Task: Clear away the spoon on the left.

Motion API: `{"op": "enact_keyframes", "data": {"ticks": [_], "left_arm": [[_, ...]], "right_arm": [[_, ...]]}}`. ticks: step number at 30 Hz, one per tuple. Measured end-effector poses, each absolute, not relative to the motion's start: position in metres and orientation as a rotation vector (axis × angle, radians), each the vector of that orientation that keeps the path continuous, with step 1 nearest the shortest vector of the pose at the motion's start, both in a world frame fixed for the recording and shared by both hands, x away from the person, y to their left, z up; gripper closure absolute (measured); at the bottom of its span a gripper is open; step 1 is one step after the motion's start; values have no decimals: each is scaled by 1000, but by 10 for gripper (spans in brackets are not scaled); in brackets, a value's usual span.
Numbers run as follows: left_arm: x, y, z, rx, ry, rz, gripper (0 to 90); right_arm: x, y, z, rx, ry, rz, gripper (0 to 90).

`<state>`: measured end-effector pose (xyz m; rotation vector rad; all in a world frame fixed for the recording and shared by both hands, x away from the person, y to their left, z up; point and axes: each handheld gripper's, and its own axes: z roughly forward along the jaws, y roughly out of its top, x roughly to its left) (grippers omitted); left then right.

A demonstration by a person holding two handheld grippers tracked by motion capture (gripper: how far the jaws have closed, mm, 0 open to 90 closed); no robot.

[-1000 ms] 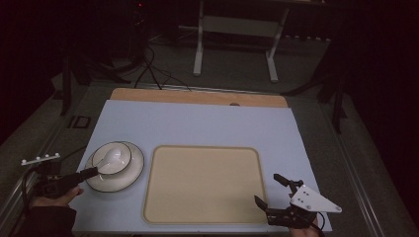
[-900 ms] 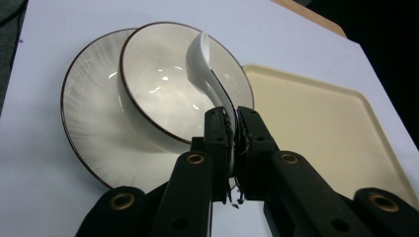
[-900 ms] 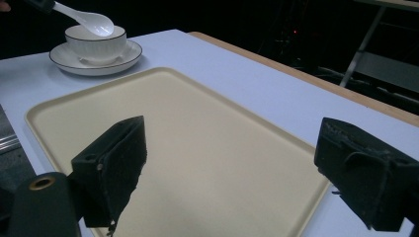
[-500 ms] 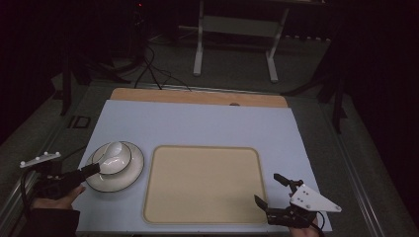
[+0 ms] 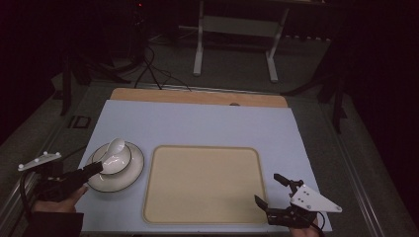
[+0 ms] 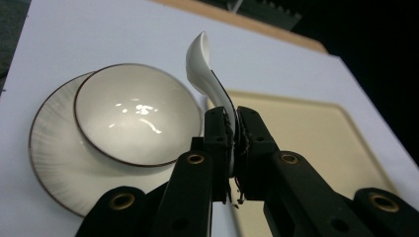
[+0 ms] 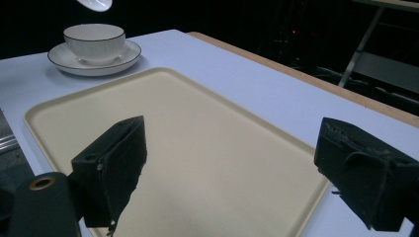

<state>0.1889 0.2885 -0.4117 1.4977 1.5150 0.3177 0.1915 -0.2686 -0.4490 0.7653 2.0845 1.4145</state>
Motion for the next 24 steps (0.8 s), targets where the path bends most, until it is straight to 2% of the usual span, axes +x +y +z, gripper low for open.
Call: {"op": "enact_keyframes", "data": {"ticks": [24], "left_arm": [[180, 250, -396, 1524, 1441, 370, 851]], "right_arm": [[192, -269, -449, 767, 2083, 1423, 128]]}}
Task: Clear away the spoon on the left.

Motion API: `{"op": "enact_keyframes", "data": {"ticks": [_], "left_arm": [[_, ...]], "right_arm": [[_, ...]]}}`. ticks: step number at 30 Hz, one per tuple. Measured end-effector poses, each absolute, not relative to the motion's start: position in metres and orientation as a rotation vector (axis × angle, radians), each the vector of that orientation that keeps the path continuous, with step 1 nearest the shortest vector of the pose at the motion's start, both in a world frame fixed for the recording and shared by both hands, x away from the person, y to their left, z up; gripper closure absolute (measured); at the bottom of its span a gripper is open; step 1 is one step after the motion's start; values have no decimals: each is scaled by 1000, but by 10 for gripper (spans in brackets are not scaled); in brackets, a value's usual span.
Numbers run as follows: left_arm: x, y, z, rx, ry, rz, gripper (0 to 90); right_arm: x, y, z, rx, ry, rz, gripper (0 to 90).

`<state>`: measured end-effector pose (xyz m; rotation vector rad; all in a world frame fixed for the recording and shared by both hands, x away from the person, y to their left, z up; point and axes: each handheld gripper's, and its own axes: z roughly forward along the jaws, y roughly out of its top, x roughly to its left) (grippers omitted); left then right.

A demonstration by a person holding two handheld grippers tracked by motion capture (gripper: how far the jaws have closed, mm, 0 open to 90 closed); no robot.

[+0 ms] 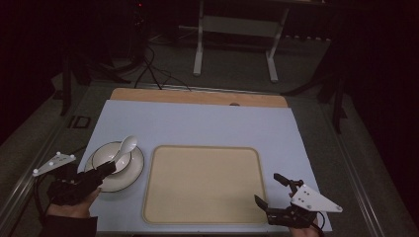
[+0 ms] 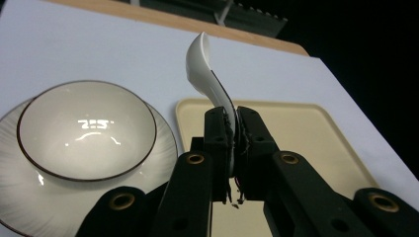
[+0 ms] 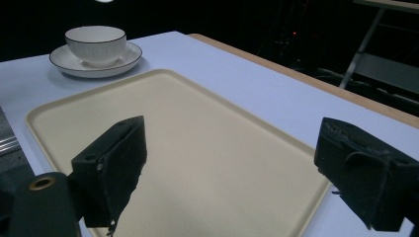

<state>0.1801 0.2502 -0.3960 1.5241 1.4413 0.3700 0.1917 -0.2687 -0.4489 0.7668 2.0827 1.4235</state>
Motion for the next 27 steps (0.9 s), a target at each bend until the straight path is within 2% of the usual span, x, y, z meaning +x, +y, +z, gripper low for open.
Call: {"op": "enact_keyframes", "data": {"ticks": [11, 22, 27], "left_arm": [[172, 233, -391, 1519, 1396, 356, 851], [167, 215, -393, 1515, 1388, 415, 851], [167, 211, -396, 1517, 1384, 403, 851]], "right_arm": [[193, -268, -449, 761, 2085, 1432, 128], [197, -267, -449, 758, 2090, 1442, 128], [198, -265, -449, 755, 2097, 1444, 128]]}}
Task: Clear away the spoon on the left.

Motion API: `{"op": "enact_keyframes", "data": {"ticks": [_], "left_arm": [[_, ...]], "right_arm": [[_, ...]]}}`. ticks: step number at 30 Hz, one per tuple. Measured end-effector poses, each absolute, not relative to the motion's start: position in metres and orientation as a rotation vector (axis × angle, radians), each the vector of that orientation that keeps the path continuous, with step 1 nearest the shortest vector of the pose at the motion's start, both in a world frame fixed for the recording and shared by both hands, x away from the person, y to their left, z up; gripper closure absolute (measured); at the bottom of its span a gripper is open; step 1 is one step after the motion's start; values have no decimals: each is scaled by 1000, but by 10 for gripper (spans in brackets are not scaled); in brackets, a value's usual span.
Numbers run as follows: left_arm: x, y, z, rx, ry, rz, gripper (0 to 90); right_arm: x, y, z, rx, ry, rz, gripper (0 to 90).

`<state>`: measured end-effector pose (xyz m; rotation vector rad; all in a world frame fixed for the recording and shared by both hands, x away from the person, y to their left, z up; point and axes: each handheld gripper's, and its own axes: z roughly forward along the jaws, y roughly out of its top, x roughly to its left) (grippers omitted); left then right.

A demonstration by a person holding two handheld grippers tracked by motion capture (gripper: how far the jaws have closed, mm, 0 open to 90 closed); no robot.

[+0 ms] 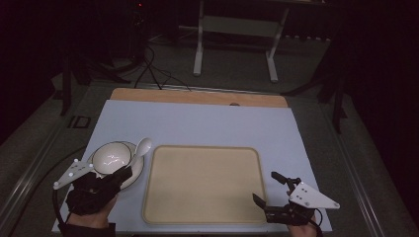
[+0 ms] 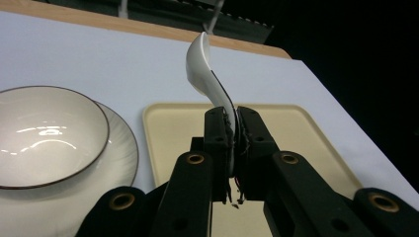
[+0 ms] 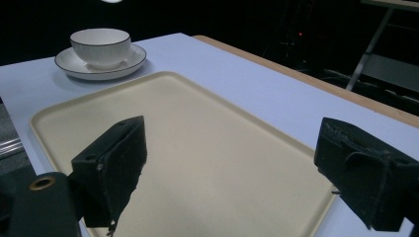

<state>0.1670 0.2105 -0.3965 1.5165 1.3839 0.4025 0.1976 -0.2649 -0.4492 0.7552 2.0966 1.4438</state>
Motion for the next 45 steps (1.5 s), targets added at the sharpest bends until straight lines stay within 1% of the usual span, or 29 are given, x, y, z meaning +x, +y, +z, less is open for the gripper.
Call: {"op": "enact_keyframes", "data": {"ticks": [12, 15, 19, 22, 23, 27, 35, 40, 44, 45], "left_arm": [[164, 184, -403, 1466, 1356, 443, 851], [165, 178, -405, 1468, 1347, 432, 851], [168, 163, -410, 1491, 1333, 465, 851], [168, 160, -412, 1475, 1331, 459, 851], [168, 156, -415, 1489, 1327, 484, 851], [169, 150, -422, 1494, 1328, 491, 851], [170, 138, -439, 1472, 1315, 467, 851], [171, 129, -451, 1460, 1315, 496, 850], [172, 124, -461, 1465, 1310, 495, 850], [173, 124, -464, 1455, 1303, 477, 850]], "right_arm": [[199, -265, -450, 766, 2101, 1449, 128], [200, -265, -450, 768, 2100, 1450, 128], [200, -265, -450, 772, 2099, 1452, 128], [200, -266, -450, 771, 2100, 1452, 128], [200, -265, -450, 773, 2100, 1452, 128], [201, -265, -451, 775, 2103, 1452, 128], [202, -265, -451, 779, 2103, 1454, 128], [203, -265, -451, 787, 2095, 1450, 128], [203, -266, -451, 789, 2092, 1453, 128], [203, -266, -451, 791, 2092, 1452, 128]]}}
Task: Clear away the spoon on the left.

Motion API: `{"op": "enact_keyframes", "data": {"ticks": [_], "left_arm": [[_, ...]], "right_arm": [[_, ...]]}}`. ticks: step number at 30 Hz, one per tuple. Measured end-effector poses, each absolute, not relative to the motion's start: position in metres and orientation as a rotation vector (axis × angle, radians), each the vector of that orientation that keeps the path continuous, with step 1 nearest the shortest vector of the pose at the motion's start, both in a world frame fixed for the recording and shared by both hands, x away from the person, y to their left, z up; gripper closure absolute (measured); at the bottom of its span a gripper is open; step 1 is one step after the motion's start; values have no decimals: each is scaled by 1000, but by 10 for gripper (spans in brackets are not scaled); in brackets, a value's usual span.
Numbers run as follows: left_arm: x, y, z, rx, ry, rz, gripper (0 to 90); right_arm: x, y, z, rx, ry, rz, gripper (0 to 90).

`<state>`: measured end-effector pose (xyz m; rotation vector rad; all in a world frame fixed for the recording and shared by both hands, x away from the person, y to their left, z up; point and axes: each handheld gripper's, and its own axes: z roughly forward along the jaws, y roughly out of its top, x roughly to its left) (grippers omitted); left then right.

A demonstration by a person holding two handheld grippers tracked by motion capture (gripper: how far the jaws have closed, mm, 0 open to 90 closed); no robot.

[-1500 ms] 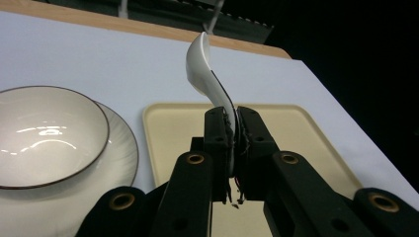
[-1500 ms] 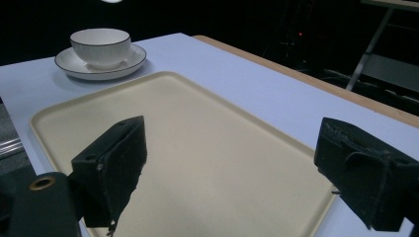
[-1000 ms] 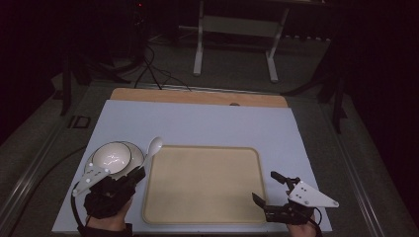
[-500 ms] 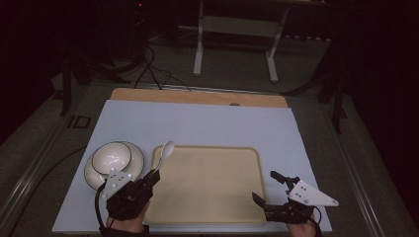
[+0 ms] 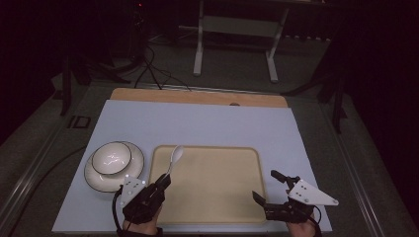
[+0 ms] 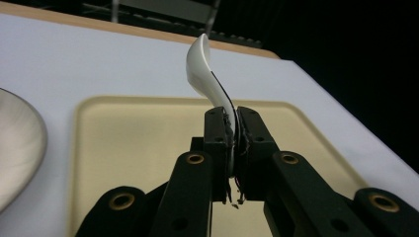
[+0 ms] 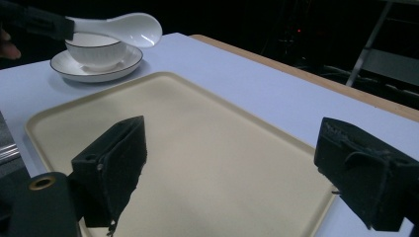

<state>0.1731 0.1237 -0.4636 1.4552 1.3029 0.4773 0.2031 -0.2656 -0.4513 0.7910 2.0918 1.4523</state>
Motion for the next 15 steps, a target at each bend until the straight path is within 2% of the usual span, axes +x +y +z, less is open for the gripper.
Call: {"op": "enact_keyframes", "data": {"ticks": [15], "left_arm": [[172, 111, -503, 1486, 1381, 524, 850]], "right_arm": [[205, -264, -453, 799, 2098, 1443, 128]]}}
